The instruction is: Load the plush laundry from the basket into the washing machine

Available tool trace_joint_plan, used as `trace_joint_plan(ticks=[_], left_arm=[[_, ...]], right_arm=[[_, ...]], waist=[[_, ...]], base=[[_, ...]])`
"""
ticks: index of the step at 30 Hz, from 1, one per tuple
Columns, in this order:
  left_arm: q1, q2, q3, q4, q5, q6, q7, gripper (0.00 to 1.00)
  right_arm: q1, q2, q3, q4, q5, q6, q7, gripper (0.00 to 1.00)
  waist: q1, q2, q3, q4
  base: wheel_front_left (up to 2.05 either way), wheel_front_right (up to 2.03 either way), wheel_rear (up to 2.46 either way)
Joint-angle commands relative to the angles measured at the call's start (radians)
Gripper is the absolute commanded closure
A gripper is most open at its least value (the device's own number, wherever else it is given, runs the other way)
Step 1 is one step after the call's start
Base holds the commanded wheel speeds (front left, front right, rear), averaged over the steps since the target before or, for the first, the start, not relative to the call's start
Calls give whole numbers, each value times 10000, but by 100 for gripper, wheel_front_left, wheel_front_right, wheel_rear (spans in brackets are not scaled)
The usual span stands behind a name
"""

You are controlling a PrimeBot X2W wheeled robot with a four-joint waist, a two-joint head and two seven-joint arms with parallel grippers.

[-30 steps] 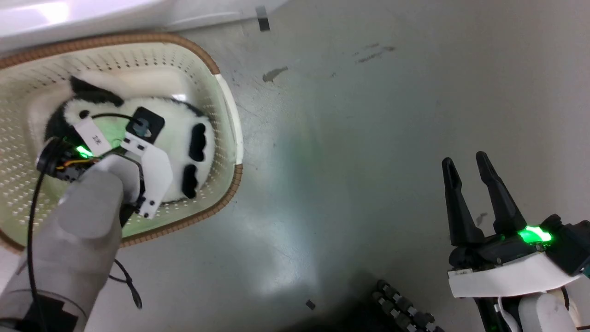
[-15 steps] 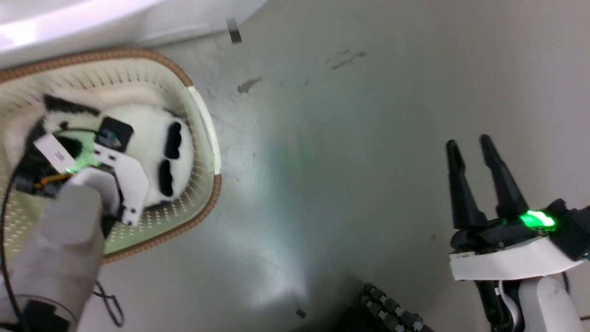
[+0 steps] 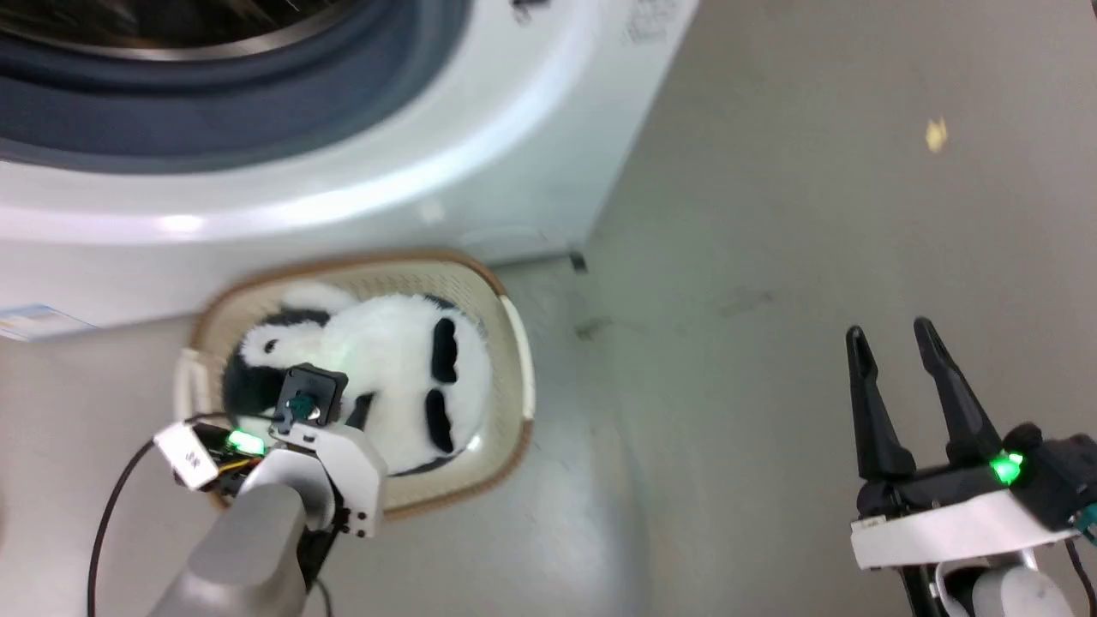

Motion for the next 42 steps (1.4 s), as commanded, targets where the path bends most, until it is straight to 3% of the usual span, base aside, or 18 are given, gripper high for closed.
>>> trace_joint_plan(ticks=[1,12,20,26,31,37,42], left_arm=[[321,38,234,-776,-24,178,-123,100],[2895,804,2585,-7340,804,1235,-130,100],[1612,1865,3568,-9250,1150,1353,314,100],[-744,2844,3926,-9259,1183,980,1662,100],[-2940,3465,3722,-8383,1491,469,2715,100],[-5521,3555,3280,-6300,1954,145,3500,100],[-7224,3491,3052,-4488,2298,103,3429,100]], right_arm=[[164,-6,-49,17,-86,-9,-42,0],[436,-6,69,3,-201,-9,-42,0],[6,-6,313,-150,82,-9,-42,0],[-580,-6,553,-250,564,-9,-42,0],[-997,-6,666,-291,994,-9,-42,0],[-1310,-6,861,-293,1417,-9,-42,0],[-1452,-6,1100,-278,1670,-9,-42,0]], waist=[[2,0,-1051,763],[2,0,-1378,847],[2,0,-95,393],[2,0,1177,-255],[2,0,2124,-822],[2,0,2943,-1293],[2,0,3325,-1596]], base=[[0,0,0],[0,0,0],[0,0,0],[0,0,0],[0,0,0],[0,0,0],[0,0,0]])
